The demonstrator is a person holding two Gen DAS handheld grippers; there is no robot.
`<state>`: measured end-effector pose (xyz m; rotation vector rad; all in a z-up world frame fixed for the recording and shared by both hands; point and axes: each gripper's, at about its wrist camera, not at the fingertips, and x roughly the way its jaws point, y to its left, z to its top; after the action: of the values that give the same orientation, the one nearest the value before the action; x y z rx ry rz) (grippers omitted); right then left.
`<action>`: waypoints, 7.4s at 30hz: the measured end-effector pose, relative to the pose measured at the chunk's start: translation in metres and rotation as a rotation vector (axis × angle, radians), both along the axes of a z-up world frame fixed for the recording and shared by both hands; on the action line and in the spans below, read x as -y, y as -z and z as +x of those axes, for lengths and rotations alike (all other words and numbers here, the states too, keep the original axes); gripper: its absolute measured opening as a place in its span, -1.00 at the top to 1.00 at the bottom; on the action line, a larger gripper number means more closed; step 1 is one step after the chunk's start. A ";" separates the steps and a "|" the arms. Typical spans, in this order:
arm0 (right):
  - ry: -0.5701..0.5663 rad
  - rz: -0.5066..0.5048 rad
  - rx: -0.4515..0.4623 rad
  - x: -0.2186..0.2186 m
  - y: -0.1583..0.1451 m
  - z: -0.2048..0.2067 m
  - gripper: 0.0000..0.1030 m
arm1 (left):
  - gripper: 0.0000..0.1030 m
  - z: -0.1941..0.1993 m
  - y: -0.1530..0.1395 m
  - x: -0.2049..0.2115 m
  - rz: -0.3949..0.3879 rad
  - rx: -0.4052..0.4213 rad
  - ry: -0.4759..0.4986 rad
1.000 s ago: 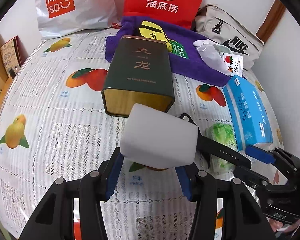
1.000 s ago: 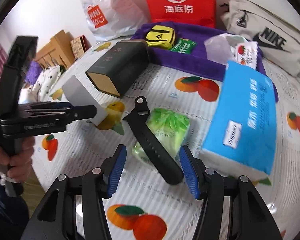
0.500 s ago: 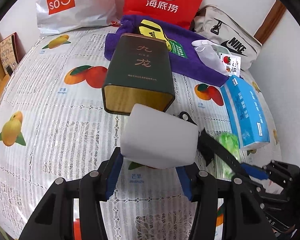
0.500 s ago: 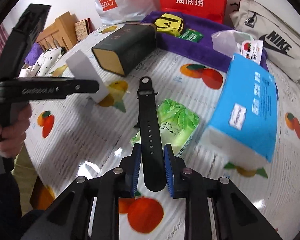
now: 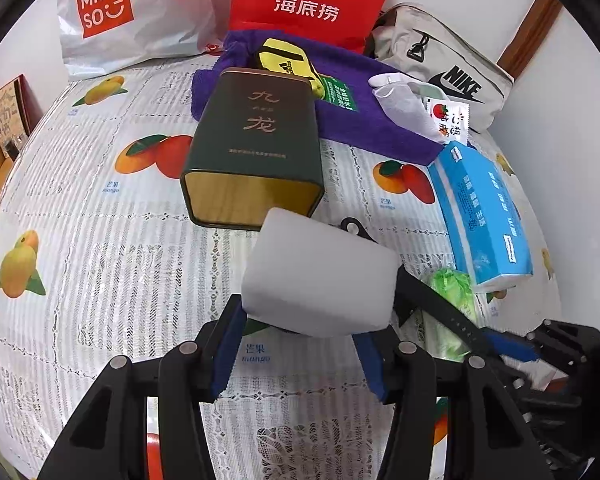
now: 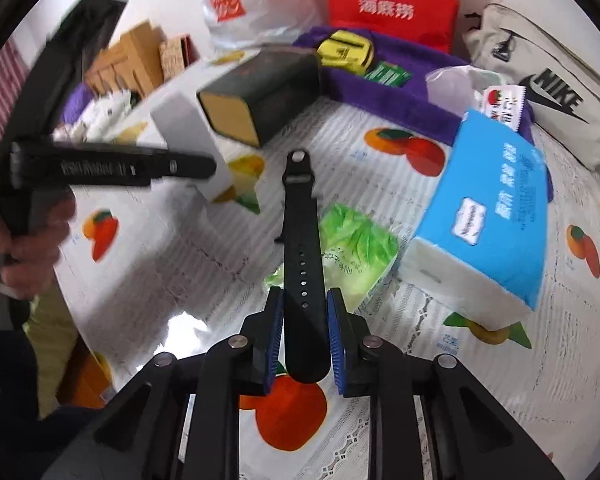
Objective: Organize soft objects
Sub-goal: 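Grasp the black watch strap with the right tool, then lift the watch strap with the right tool while the left tool holds the sponge block, then carry the watch strap in the right tool while the left tool carries the sponge to the towel, then release the watch strap onto the towel with the right tool while the left tool releases the sponge, then move the right tool to the green-wrapped tissue pack and grasp it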
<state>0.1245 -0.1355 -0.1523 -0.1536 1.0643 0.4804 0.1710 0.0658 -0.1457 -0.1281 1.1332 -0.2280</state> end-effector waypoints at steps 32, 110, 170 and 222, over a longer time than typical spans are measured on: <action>-0.048 -0.158 0.036 -0.026 0.021 0.030 0.35 | 0.00 0.004 -0.001 -0.011 -0.004 -0.006 -0.017; 0.191 0.126 0.167 0.055 -0.090 0.125 0.61 | 0.03 0.080 -0.097 0.004 -0.003 0.174 0.005; 0.298 0.200 0.091 0.108 -0.057 0.270 0.19 | 0.03 0.224 -0.015 0.116 0.049 -0.054 0.199; 0.220 0.175 0.176 0.085 -0.094 0.175 0.10 | -0.41 0.163 -0.062 0.063 0.129 0.033 0.043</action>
<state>0.2998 -0.2205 -0.0583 0.0748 0.8506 0.3517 0.3340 0.0028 -0.0833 0.0142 1.1152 -0.1935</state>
